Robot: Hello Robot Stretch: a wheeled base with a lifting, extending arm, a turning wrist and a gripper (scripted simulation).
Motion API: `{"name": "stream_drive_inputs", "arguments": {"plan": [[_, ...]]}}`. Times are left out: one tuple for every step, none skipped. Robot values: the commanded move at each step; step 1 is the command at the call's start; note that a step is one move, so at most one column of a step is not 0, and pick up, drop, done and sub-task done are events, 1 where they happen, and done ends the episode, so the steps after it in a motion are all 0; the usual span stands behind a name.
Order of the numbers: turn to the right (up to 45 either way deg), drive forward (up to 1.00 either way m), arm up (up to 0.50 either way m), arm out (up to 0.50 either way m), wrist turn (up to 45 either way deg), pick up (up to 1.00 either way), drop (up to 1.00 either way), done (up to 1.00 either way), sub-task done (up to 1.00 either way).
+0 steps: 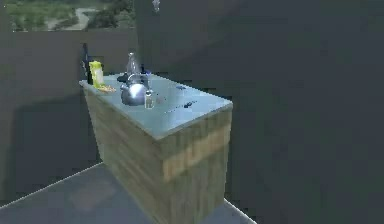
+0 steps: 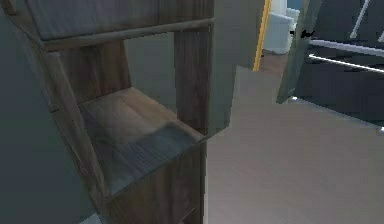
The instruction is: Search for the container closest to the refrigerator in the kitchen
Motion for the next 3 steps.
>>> {"name": "stream_drive_inputs", "arguments": {"plan": [[0.0,0.40,0.00,0.00,0.0,0.00,0.00,0.00,0.00],[-42.0,0.00,0.00,0.00,0.0,0.00,0.00,0.00,0.00],[0.0,0.15,0.00,0.00,0.0,0.00,0.00,0.00,0.00]]}}
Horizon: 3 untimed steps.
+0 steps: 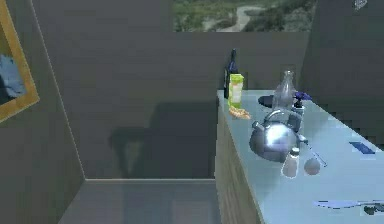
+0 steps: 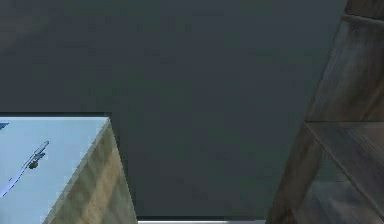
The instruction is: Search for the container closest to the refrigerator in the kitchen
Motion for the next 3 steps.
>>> {"name": "stream_drive_inputs", "arguments": {"plan": [[45.0,0.00,0.00,0.00,0.0,0.00,0.00,0.00,0.00],[42.0,0.00,0.00,0.00,0.0,0.00,0.00,0.00,0.00],[0.0,0.15,0.00,0.00,0.0,0.00,0.00,0.00,0.00]]}}
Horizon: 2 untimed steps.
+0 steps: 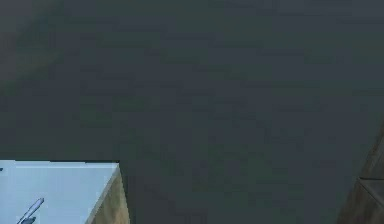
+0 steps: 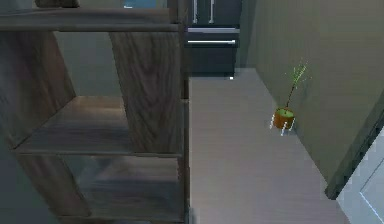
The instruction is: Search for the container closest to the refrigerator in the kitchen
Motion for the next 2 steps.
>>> {"name": "stream_drive_inputs", "arguments": {"plan": [[-45.0,0.00,0.00,0.00,0.0,0.00,0.00,0.00,0.00],[-45.0,0.00,0.00,0.00,0.0,0.00,0.00,0.00,0.00]]}}
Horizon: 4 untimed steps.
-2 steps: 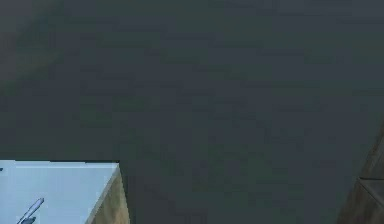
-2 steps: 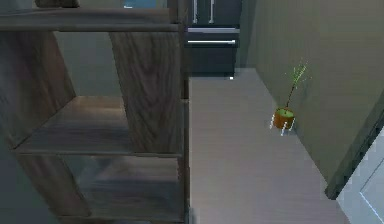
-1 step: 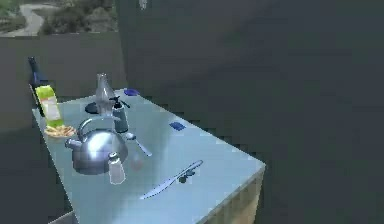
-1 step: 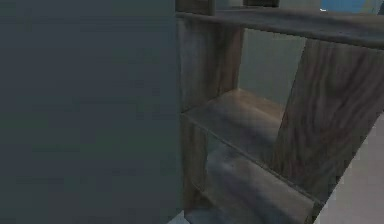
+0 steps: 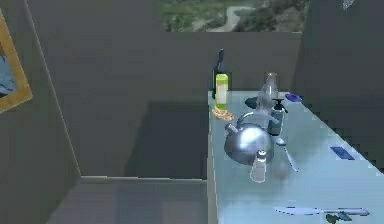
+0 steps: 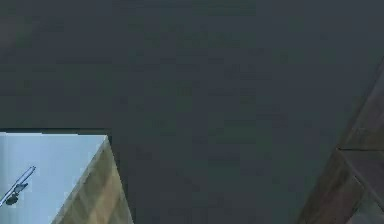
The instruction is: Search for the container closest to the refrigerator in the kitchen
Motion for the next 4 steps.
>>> {"name": "stream_drive_inputs", "arguments": {"plan": [[-45.0,0.00,0.00,0.00,0.0,0.00,0.00,0.00,0.00],[-15.0,0.00,0.00,0.00,0.0,0.00,0.00,0.00,0.00],[0.0,0.30,0.00,0.00,0.0,0.00,0.00,0.00,0.00],[45.0,0.00,0.00,0.00,0.0,0.00,0.00,0.00,0.00]]}}
